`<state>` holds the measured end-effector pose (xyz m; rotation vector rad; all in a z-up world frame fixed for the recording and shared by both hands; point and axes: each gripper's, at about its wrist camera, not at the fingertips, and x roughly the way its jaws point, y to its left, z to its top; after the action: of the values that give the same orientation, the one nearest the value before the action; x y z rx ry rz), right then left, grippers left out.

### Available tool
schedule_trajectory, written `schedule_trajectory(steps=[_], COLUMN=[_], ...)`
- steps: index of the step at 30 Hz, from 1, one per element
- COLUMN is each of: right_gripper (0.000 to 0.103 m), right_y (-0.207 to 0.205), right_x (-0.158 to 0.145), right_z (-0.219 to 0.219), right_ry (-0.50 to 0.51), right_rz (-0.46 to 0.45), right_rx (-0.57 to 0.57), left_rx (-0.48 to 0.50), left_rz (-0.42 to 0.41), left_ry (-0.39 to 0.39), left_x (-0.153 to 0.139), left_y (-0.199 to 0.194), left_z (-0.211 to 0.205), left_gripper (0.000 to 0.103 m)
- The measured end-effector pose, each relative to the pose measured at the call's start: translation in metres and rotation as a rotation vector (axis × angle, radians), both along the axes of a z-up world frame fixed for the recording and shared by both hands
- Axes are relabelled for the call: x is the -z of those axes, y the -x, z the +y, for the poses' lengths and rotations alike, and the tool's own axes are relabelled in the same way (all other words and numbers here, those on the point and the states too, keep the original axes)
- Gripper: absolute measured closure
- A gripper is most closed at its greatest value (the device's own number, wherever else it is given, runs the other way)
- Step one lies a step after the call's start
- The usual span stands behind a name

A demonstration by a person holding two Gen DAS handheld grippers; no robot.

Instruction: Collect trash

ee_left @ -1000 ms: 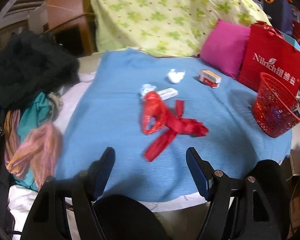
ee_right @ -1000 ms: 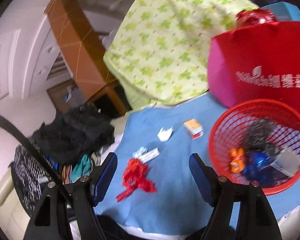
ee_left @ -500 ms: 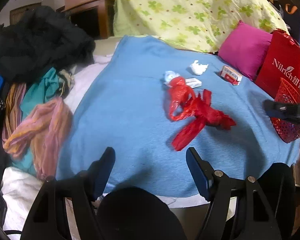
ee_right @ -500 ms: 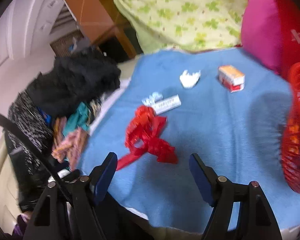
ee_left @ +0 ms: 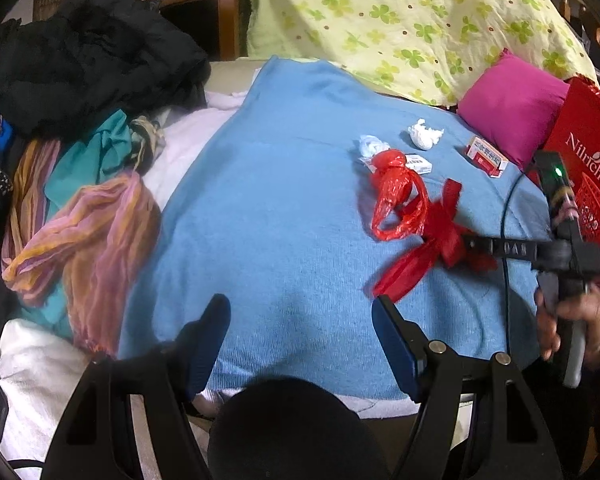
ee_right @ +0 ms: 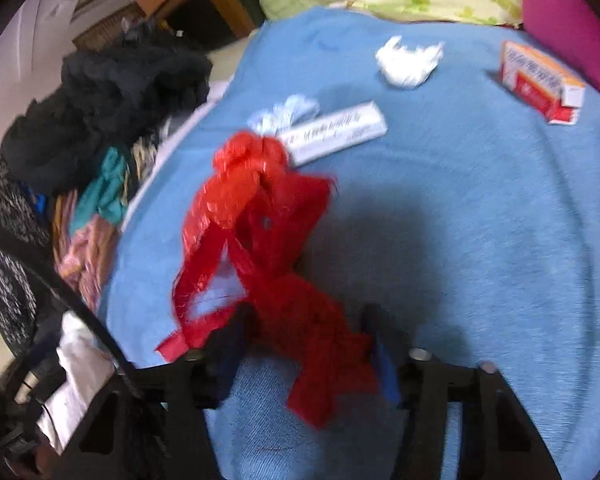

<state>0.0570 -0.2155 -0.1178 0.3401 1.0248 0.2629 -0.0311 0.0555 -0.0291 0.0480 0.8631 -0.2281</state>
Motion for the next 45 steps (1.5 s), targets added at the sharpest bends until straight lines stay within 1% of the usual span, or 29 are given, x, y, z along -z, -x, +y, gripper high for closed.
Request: schedule_trajectory(steps=[1, 3, 5, 6, 9, 12, 15, 20, 23, 24, 25, 26, 27, 28, 29, 32, 35, 36, 37, 38, 39, 41, 43, 45], right_gripper=[0.054, 0.058, 0.06, 0.062, 0.063, 0.065, 0.065, 0.065, 0.064, 0.061, 0.041, 0.031, 0.028, 0.028, 0.028, 0.028, 0.031, 0.041, 0.06, 0.063, 0.063, 0.064, 0.065, 0.065], right_y=[0.004, 0.013, 0.023, 0.031, 0.05, 0.068, 0.083, 0.094, 0.093, 0.094, 0.094, 0.093, 0.093, 0.092, 0.09, 0.079, 0.061, 0.054, 0.047, 0.041, 0.038, 0.041, 0.047, 0.056], right_x=[-0.001, -0.004, -0.007, -0.01, -0.016, -0.02, -0.022, -0.017, -0.015, -0.017, -0.017, -0.018, -0.019, -0.02, -0.021, -0.024, -0.018, -0.013, -0.008, -0.002, 0.003, 0.005, -0.001, -0.01], right_z=[0.002, 0.005, 0.003, 0.0, -0.012, -0.028, -0.046, -0.067, -0.074, -0.076, -0.078, -0.08, -0.082, -0.083, -0.081, -0.074, -0.061, -0.055, -0.047, -0.04, -0.036, -0.028, -0.024, -0.023], right_ry=[0.013, 0.019, 0.026, 0.03, 0.021, 0.024, 0.029, 0.041, 0.001, -0.025, -0.043, -0.067, -0.094, -0.113, -0.118, -0.105, -0.121, -0.122, -0.113, -0.094, -0.082, -0.082, -0.074, -0.061], right_rz=[-0.019, -0.045, -0.067, -0.08, -0.105, -0.122, -0.132, -0.119, -0.111, -0.122, -0.123, -0.117, -0.123, -0.137, -0.152, -0.174, -0.15, -0.129, -0.104, -0.076, -0.059, -0.071, -0.091, -0.121], right_rx=[-0.003, -0.015, -0.012, -0.007, 0.019, 0.049, 0.097, 0.146, 0.141, 0.143, 0.146, 0.146, 0.143, 0.136, 0.13, 0.11, 0.077, 0.063, 0.045, 0.032, 0.031, 0.049, 0.056, 0.069], left_rx=[0.001, 0.005, 0.021, 0.031, 0.053, 0.079, 0.096, 0.114, 0.107, 0.093, 0.079, 0.077, 0.08, 0.083, 0.083, 0.103, 0.12, 0.123, 0.125, 0.127, 0.127, 0.129, 0.122, 0.117], left_rz=[0.0, -0.002, -0.005, -0.005, -0.004, -0.009, 0.001, 0.05, 0.093, 0.109, 0.13, 0.153, 0.176, 0.188, 0.181, 0.164, 0.148, 0.142, 0.129, 0.12, 0.114, 0.095, 0.077, 0.066], left_ry=[0.0, 0.004, 0.023, 0.032, 0.05, 0.064, 0.089, 0.11, 0.108, 0.106, 0.114, 0.136, 0.156, 0.172, 0.186, 0.173, 0.181, 0.179, 0.167, 0.158, 0.15, 0.125, 0.084, 0.066], left_x=[-0.001, -0.003, -0.007, -0.008, -0.009, -0.007, 0.0, 0.021, 0.038, 0.042, 0.048, 0.053, 0.057, 0.059, 0.059, 0.056, 0.047, 0.044, 0.039, 0.036, 0.033, 0.025, 0.018, 0.012], left_y=[-0.003, -0.011, -0.024, -0.03, -0.05, -0.078, -0.103, -0.14, -0.156, -0.16, -0.164, -0.168, -0.169, -0.17, -0.167, -0.159, -0.146, -0.142, -0.133, -0.126, -0.121, -0.106, -0.094, -0.084], left_z=[-0.001, -0.005, -0.013, -0.018, -0.035, -0.063, -0.089, -0.124, -0.135, -0.136, -0.135, -0.132, -0.129, -0.126, -0.122, -0.115, -0.106, -0.104, -0.099, -0.096, -0.093, -0.085, -0.08, -0.077], left_gripper=[0.029, 0.029, 0.029, 0.029, 0.029, 0.029, 0.029, 0.029, 0.029, 0.03, 0.035, 0.053, 0.064, 0.064, 0.065, 0.068, 0.068, 0.068, 0.068, 0.068, 0.068, 0.068, 0.068, 0.068])
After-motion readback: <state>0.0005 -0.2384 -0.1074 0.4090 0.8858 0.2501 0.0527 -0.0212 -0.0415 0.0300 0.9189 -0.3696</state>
